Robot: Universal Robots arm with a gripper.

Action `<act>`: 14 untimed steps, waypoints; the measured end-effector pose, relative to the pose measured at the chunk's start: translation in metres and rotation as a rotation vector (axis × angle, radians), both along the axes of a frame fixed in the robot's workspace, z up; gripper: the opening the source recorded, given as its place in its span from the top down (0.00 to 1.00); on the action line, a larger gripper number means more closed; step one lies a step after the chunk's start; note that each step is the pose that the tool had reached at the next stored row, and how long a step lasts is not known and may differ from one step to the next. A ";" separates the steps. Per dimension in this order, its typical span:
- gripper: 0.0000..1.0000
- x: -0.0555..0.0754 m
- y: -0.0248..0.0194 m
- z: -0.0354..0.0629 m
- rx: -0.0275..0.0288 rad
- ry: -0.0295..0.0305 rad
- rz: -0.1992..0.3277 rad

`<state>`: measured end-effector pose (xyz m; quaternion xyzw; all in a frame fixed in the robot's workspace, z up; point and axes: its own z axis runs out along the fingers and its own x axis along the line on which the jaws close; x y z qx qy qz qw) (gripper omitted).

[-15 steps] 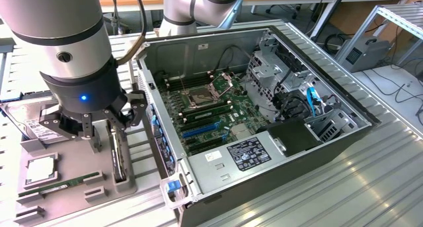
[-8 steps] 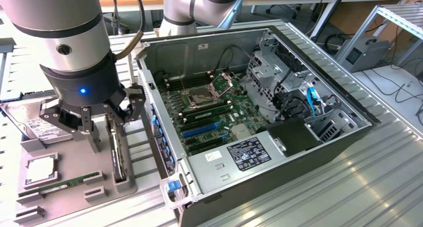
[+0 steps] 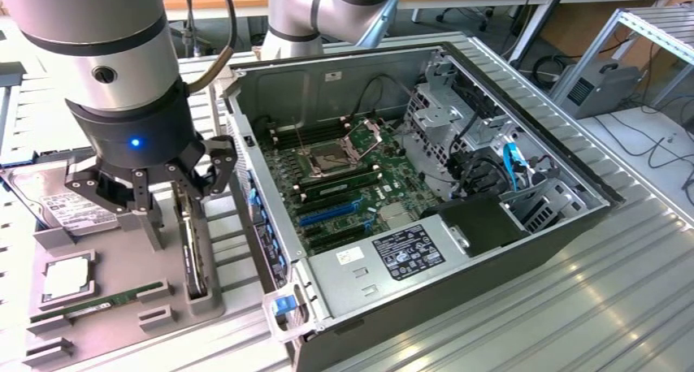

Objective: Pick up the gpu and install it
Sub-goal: 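Pick up the gpu and move the gpu toward the slot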

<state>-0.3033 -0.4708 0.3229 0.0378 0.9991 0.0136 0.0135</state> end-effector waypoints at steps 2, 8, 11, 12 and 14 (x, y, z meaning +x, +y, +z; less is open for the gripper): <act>0.52 0.000 0.0011 0.0000 0.0000 0.0000 0.000; 0.52 0.000 0.0042 0.0000 0.0000 0.0000 0.000; 0.52 0.000 0.0059 0.0000 0.0000 0.0000 0.000; 0.52 0.000 0.0065 0.0000 0.0000 0.0000 0.000; 0.52 0.000 0.0075 -0.0001 0.0000 0.0000 0.000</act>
